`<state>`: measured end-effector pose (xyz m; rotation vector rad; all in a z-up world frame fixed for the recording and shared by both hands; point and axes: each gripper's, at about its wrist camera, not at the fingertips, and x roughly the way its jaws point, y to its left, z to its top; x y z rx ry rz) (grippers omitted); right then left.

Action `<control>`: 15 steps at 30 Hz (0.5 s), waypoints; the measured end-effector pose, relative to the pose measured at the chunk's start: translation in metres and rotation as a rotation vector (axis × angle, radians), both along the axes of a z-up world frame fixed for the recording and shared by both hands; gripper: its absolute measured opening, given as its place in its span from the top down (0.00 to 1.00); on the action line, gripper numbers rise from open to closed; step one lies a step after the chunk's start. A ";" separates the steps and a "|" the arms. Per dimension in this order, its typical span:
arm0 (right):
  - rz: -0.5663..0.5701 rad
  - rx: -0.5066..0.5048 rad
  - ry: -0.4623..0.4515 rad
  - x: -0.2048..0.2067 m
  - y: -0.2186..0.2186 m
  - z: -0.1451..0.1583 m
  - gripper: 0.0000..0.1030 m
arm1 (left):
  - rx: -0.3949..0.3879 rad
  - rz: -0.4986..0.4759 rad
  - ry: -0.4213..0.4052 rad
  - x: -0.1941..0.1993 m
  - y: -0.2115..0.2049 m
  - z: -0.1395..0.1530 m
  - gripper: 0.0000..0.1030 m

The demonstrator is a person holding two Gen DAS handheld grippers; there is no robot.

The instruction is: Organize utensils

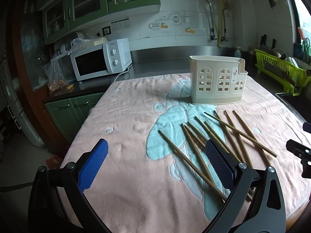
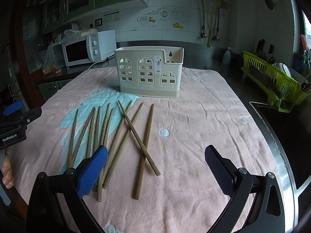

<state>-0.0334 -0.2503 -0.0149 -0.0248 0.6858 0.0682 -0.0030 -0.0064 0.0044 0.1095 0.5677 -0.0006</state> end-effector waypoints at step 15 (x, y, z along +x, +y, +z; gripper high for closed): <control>0.011 0.005 -0.015 -0.004 0.001 0.005 0.06 | -0.019 -0.014 0.003 -0.003 0.003 0.000 0.04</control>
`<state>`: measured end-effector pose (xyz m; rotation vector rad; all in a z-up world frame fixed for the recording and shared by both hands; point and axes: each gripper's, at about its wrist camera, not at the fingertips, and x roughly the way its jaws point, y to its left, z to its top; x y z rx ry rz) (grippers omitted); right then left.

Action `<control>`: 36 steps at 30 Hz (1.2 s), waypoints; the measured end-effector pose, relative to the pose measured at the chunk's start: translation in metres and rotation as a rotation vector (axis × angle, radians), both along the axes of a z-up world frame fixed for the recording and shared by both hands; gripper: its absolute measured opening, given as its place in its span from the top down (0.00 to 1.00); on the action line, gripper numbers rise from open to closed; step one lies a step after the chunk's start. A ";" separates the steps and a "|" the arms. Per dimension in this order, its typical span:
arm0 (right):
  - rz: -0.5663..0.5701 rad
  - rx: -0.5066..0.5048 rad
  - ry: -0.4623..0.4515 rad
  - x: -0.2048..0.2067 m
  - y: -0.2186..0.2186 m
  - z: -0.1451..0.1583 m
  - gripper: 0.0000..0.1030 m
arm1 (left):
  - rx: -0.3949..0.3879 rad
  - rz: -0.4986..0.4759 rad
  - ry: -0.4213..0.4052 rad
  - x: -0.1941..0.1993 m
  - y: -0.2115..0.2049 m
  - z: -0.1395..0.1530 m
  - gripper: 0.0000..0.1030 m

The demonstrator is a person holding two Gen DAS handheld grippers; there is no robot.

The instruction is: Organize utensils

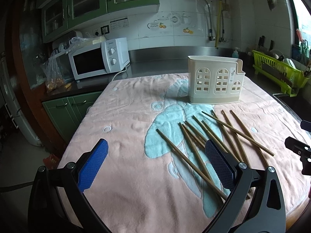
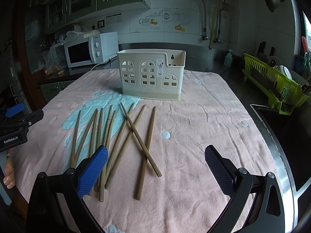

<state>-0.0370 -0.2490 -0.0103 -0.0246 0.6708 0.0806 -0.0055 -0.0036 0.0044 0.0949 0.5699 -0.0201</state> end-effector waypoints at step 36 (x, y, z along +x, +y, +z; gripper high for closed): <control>-0.007 0.017 -0.019 -0.004 -0.007 0.005 0.06 | -0.007 0.019 0.007 -0.004 0.000 -0.002 0.04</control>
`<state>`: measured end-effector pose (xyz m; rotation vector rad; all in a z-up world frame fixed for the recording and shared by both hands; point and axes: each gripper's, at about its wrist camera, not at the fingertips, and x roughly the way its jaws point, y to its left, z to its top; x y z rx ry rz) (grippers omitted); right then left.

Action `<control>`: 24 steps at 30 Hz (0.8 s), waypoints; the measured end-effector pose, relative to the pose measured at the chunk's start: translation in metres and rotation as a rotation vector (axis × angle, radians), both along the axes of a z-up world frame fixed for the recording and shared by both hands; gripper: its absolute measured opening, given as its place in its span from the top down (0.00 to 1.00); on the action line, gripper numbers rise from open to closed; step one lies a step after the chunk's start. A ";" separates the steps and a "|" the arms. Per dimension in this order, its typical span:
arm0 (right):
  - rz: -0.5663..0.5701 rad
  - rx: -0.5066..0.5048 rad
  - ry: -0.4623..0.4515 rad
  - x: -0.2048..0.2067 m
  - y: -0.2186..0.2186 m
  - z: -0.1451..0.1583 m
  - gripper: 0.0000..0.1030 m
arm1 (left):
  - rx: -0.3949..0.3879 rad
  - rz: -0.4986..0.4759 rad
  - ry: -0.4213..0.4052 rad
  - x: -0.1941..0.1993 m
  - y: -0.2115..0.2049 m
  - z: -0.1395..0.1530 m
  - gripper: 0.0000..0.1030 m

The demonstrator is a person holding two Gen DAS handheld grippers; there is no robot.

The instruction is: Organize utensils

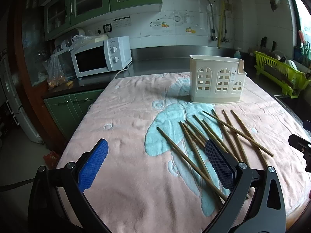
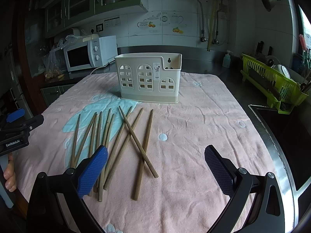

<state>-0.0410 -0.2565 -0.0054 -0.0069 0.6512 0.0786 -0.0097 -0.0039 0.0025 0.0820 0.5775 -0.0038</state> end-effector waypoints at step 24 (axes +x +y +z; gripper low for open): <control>0.002 0.013 0.000 -0.006 -0.005 0.000 0.07 | -0.006 -0.004 -0.001 -0.002 -0.005 0.006 0.04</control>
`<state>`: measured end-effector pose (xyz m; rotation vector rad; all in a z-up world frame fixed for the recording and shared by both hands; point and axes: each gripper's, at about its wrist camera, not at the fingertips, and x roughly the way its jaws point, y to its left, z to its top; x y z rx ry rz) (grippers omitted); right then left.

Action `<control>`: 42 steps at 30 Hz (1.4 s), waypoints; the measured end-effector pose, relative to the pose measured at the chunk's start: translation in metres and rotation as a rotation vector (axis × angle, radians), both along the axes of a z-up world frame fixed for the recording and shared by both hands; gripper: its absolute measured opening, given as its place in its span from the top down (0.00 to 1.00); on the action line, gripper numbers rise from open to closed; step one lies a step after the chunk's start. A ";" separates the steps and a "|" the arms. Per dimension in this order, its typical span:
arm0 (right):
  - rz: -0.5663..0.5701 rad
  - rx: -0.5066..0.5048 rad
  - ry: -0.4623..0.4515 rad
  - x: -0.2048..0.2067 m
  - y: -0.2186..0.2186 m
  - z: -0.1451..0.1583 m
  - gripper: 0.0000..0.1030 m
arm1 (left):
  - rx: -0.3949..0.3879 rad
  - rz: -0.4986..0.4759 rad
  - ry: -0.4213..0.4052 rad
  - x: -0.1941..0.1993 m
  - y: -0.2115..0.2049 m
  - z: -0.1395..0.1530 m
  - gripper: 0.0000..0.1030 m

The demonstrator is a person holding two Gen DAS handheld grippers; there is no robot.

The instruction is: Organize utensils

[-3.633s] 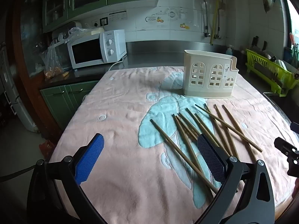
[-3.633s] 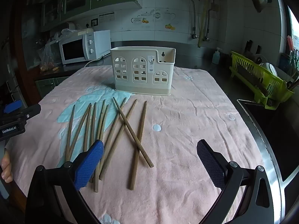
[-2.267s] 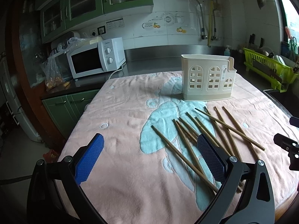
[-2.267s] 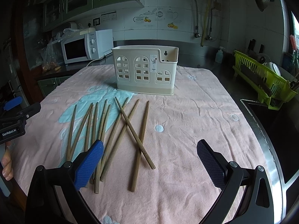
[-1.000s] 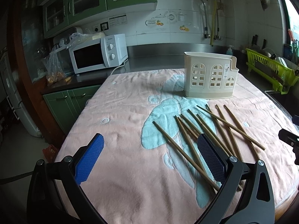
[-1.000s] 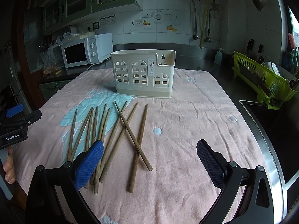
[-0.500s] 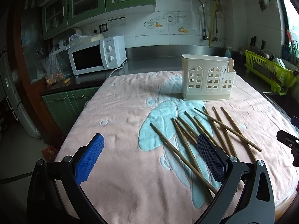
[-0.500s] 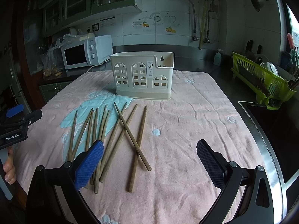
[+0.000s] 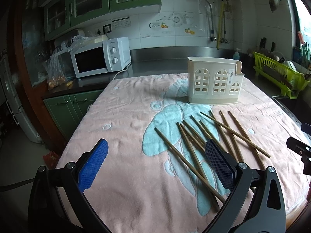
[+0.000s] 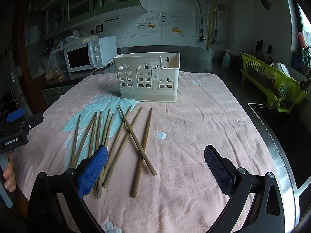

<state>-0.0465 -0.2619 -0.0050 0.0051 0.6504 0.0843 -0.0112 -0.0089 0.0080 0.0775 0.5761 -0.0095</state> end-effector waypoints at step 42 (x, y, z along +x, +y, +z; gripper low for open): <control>0.028 0.001 -0.025 -0.010 0.005 0.004 0.08 | 0.011 -0.018 -0.011 -0.020 -0.005 0.003 0.04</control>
